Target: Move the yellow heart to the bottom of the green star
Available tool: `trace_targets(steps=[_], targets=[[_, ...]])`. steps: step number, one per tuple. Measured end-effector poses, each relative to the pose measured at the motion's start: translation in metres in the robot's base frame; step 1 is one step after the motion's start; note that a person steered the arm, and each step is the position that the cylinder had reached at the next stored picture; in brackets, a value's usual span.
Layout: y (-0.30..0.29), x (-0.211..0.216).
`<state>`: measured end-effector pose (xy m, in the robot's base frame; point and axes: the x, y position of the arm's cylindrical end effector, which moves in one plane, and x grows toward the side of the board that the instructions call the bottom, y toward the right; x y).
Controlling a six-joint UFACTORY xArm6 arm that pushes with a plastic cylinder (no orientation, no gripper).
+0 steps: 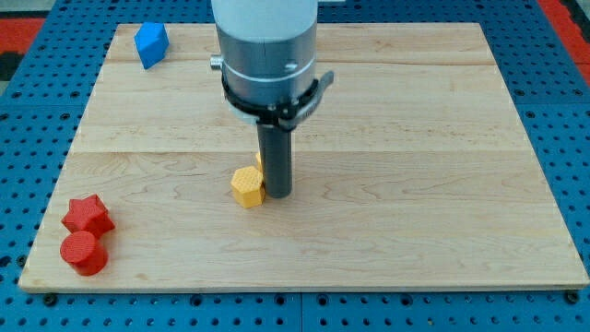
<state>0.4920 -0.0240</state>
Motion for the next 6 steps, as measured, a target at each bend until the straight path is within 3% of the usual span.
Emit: trace_targets(steps=[3, 5, 6], targets=[[-0.030, -0.135], [-0.049, -0.095], [-0.081, -0.119]])
